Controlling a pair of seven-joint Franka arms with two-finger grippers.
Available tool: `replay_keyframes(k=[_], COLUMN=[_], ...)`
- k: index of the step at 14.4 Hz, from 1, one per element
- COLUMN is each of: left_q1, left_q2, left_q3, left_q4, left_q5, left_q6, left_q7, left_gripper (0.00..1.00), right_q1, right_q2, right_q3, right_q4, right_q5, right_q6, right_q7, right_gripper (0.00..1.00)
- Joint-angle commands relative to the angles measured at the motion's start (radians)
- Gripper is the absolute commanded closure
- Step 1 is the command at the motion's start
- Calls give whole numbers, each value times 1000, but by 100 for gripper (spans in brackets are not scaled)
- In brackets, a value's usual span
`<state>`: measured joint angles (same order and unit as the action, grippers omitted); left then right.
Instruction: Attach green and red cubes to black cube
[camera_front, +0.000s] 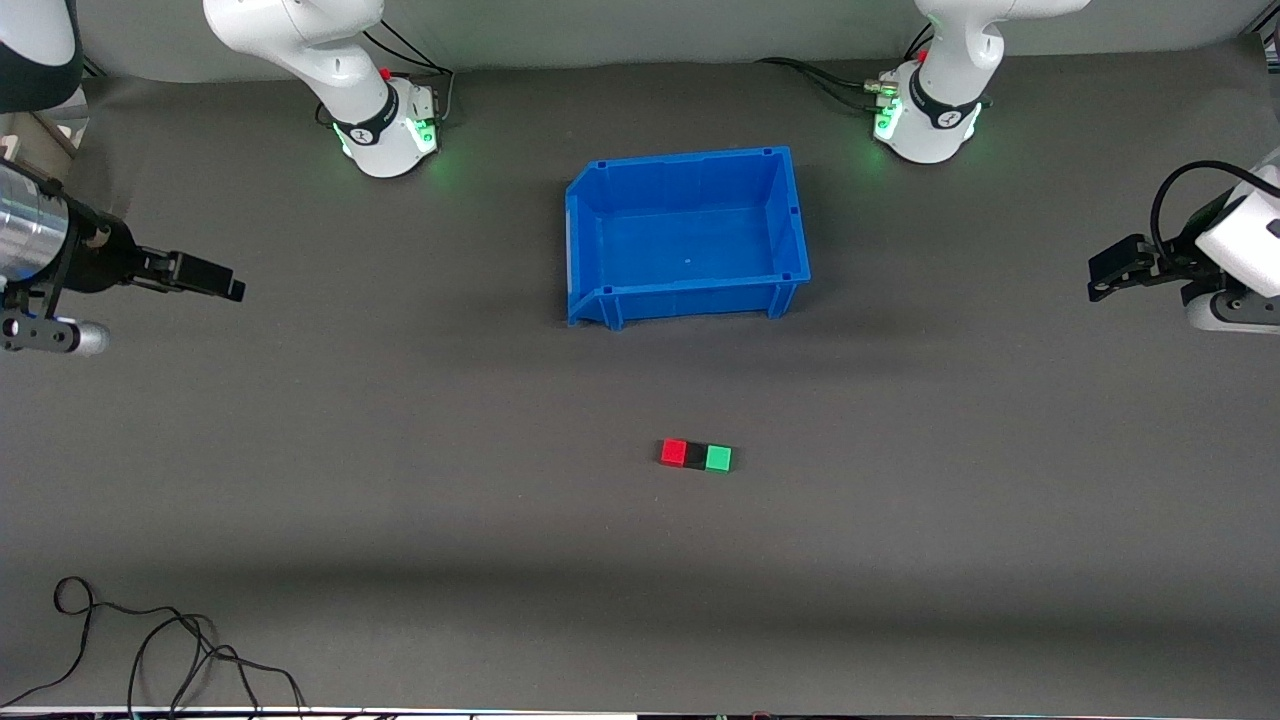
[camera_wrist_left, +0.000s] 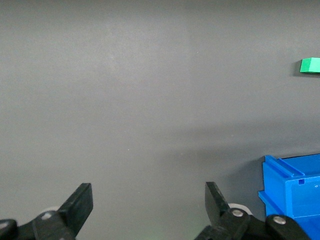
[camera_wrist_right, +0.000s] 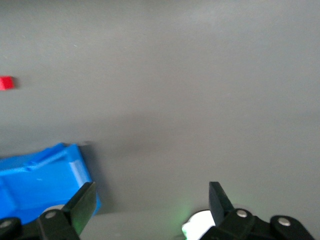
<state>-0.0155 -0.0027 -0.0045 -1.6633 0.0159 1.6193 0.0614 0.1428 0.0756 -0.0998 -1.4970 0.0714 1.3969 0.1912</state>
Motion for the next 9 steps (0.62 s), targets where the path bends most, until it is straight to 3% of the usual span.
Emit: replay_keyframes(k=[1, 3, 9], left_q1=[-3, -3, 6], left_q2=[15, 13, 26], left_q3=[-2, -2, 3], left_q4=[30, 34, 60], left_q5=[12, 3, 12], left_q6=[-9, -19, -12], left_q7=[11, 6, -9], left_gripper=[2, 3, 3], right_q1=[-72, -71, -83], right_q2=[-59, -88, -71], right_q3=[118, 118, 115], right_q4=[-81, -135, -117], right_q5=[-79, -79, -74], right_q6=[74, 163, 235], right_q7=[-45, -68, -99], right_gripper=[0, 0, 0])
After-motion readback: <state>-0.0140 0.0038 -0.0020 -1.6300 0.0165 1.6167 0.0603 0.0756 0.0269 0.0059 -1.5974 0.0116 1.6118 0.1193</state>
